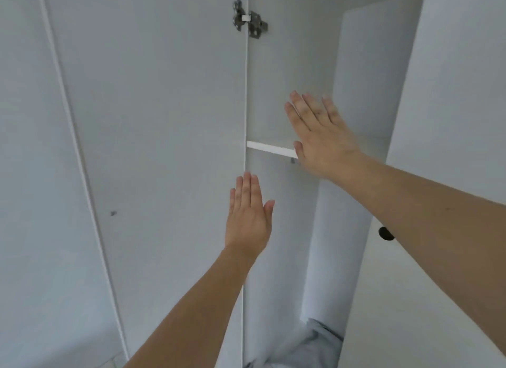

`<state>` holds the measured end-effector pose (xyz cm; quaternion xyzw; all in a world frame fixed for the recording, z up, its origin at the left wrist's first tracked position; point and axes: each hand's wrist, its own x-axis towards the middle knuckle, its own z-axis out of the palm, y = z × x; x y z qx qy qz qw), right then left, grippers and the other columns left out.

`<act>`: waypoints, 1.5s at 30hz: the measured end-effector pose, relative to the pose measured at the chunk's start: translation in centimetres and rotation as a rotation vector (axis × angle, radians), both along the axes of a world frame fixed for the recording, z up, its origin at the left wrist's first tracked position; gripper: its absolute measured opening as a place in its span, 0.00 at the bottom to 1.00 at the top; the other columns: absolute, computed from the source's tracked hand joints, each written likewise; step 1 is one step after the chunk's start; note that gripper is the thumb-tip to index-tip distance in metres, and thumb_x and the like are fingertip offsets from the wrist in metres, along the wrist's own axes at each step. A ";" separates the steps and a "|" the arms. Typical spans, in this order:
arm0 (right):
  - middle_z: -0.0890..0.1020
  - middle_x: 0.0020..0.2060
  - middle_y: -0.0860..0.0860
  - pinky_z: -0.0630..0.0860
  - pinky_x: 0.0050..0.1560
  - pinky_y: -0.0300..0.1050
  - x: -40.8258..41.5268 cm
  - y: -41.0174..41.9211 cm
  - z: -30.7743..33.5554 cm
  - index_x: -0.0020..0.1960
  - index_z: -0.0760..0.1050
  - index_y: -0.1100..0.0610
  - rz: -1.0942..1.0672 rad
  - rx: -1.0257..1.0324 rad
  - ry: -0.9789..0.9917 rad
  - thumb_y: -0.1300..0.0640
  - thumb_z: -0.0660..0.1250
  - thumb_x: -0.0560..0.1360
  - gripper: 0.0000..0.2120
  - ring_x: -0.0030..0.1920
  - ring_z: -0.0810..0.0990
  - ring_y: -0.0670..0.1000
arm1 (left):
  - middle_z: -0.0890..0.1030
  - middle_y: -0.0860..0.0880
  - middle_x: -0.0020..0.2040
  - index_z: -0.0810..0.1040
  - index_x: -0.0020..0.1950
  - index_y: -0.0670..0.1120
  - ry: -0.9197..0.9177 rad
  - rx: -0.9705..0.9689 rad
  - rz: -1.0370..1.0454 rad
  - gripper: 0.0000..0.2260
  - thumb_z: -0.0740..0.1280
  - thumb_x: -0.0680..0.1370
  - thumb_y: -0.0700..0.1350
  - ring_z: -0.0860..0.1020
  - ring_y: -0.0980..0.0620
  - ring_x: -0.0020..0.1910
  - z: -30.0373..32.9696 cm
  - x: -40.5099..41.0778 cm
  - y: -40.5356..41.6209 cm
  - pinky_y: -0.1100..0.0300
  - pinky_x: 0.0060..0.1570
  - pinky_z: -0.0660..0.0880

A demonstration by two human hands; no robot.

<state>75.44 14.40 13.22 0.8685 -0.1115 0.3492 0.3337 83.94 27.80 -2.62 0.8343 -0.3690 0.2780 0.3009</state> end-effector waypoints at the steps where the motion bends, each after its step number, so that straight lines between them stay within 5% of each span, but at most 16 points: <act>1: 0.45 0.77 0.55 0.41 0.76 0.56 -0.8 -1.0 0.1 0.77 0.43 0.59 -0.043 -0.031 0.007 0.51 0.55 0.78 0.34 0.77 0.44 0.55 | 0.44 0.43 0.80 0.43 0.79 0.40 0.028 0.023 -0.056 0.28 0.46 0.84 0.53 0.40 0.48 0.79 -0.5 -0.4 -1.9 0.53 0.77 0.39; 8: 0.46 0.77 0.57 0.39 0.75 0.57 -4.5 -5.5 -0.6 0.77 0.44 0.62 -0.311 -0.150 0.074 0.55 0.49 0.79 0.29 0.76 0.45 0.57 | 0.52 0.45 0.80 0.48 0.79 0.43 0.099 0.278 -0.667 0.26 0.47 0.84 0.53 0.48 0.49 0.79 -2.1 -3.7 -13.2 0.56 0.77 0.44; 12: 0.49 0.76 0.60 0.41 0.75 0.58 -5.3 -6.3 -0.3 0.76 0.48 0.65 -0.483 -0.249 0.165 0.57 0.46 0.78 0.28 0.76 0.49 0.60 | 0.68 0.49 0.75 0.57 0.78 0.52 0.259 0.182 -0.990 0.22 0.49 0.84 0.53 0.67 0.51 0.72 -2.0 -4.2 -15.4 0.52 0.72 0.64; 15: 0.51 0.76 0.60 0.45 0.75 0.58 -5.0 -5.9 -0.4 0.74 0.54 0.66 -0.582 -0.258 0.174 0.58 0.47 0.77 0.27 0.76 0.50 0.60 | 0.82 0.54 0.55 0.66 0.71 0.57 0.266 0.137 -1.116 0.17 0.49 0.84 0.52 0.80 0.52 0.52 -1.6 -3.6 -15.5 0.54 0.54 0.76; 17: 0.51 0.76 0.60 0.46 0.74 0.57 -4.9 -5.4 -0.8 0.74 0.57 0.67 -0.646 -0.257 0.183 0.59 0.46 0.78 0.26 0.75 0.51 0.61 | 0.78 0.58 0.37 0.72 0.61 0.57 0.322 0.092 -1.180 0.13 0.51 0.83 0.51 0.76 0.56 0.36 -1.9 -3.9 -15.4 0.55 0.41 0.74; 19: 0.52 0.76 0.61 0.47 0.74 0.56 -5.2 -5.0 -1.1 0.73 0.57 0.67 -0.698 -0.253 0.205 0.60 0.46 0.78 0.25 0.75 0.52 0.61 | 0.71 0.57 0.29 0.72 0.45 0.56 0.440 0.036 -1.210 0.10 0.53 0.83 0.50 0.69 0.56 0.29 -2.3 -4.4 -15.3 0.55 0.34 0.67; 21: 0.52 0.76 0.61 0.47 0.75 0.56 -5.8 -4.3 -1.3 0.73 0.57 0.68 -0.737 -0.245 0.210 0.60 0.45 0.79 0.25 0.74 0.53 0.61 | 0.68 0.55 0.28 0.67 0.38 0.54 0.518 0.030 -1.193 0.12 0.54 0.82 0.49 0.65 0.55 0.28 -2.3 -4.5 -15.0 0.56 0.32 0.63; 27: 0.58 0.74 0.62 0.47 0.75 0.55 -6.3 0.0 -1.5 0.72 0.60 0.69 -0.845 -0.276 0.229 0.61 0.43 0.78 0.25 0.72 0.60 0.61 | 0.74 0.52 0.33 0.71 0.39 0.51 0.592 0.130 -1.235 0.12 0.57 0.81 0.51 0.69 0.55 0.30 -1.2 -4.2 -12.1 0.56 0.35 0.68; 36: 0.77 0.61 0.60 0.64 0.70 0.52 -11.2 10.4 -1.8 0.60 0.75 0.68 -0.850 -0.358 0.145 0.65 0.51 0.73 0.21 0.59 0.76 0.59 | 0.81 0.46 0.35 0.77 0.37 0.49 0.502 0.141 -1.369 0.14 0.62 0.80 0.53 0.80 0.48 0.37 -1.2 -7.6 -2.1 0.51 0.39 0.75; 45: 0.76 0.63 0.60 0.61 0.72 0.56 -21.9 21.1 -2.4 0.60 0.75 0.68 -0.940 -0.330 0.049 0.63 0.53 0.72 0.21 0.65 0.73 0.60 | 0.84 0.54 0.34 0.81 0.36 0.50 0.503 0.282 -1.684 0.13 0.72 0.71 0.59 0.82 0.57 0.34 0.0 -17.1 4.1 0.59 0.39 0.77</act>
